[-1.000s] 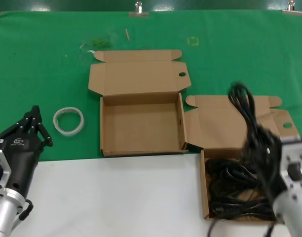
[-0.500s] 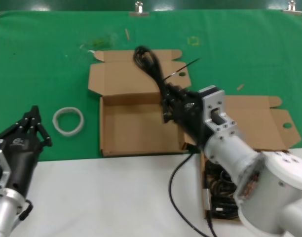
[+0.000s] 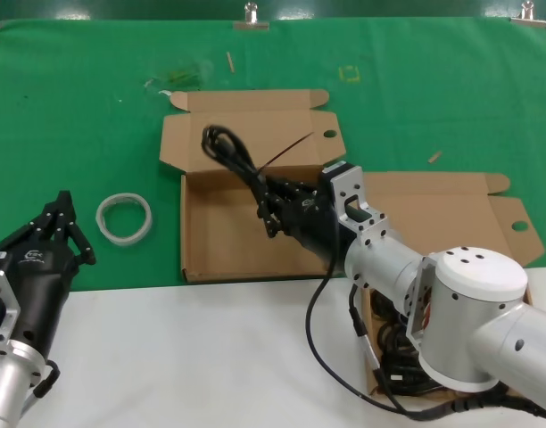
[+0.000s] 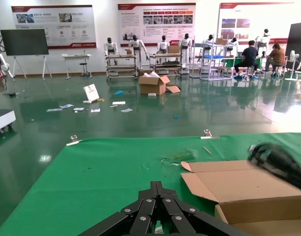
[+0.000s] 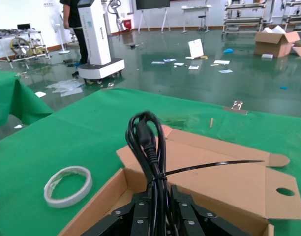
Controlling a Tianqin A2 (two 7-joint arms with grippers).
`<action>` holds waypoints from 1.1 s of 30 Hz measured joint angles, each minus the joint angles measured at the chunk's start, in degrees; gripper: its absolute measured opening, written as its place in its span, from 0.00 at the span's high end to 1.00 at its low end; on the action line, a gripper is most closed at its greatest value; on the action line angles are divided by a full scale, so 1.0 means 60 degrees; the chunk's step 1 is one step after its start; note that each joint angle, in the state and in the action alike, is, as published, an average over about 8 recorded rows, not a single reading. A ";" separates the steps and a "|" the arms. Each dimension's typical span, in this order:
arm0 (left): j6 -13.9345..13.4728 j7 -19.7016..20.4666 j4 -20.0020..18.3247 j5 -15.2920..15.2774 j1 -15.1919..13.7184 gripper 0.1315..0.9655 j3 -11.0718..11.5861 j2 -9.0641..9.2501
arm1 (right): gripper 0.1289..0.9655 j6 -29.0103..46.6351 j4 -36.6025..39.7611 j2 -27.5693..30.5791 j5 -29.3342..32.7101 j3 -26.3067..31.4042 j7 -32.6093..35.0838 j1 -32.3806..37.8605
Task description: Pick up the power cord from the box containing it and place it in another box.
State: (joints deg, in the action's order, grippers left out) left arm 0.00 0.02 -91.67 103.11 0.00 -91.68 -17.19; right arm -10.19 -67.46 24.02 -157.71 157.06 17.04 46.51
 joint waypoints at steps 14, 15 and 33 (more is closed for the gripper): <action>0.0000 0.0000 0.0000 0.0000 0.0000 0.99 0.0000 0.0000 | 0.79 -0.0251 -0.0875 0.0560 -0.0001 0.0109 0.0120 -0.0079; 0.0000 0.0000 0.0000 0.0000 0.0000 0.99 0.0000 0.0000 | 0.78 -0.0338 -0.1112 0.0688 0.0009 0.0095 0.0156 -0.0039; 0.0000 0.0000 0.0000 0.0000 0.0000 0.98 0.0000 0.0000 | 0.35 -0.1496 -0.4504 0.2339 0.1098 -0.1420 0.0608 -0.0167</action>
State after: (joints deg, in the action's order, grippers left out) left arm 0.00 0.02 -91.67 103.11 0.00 -91.68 -17.19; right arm -19.17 -94.49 38.05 -151.12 148.53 20.68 45.51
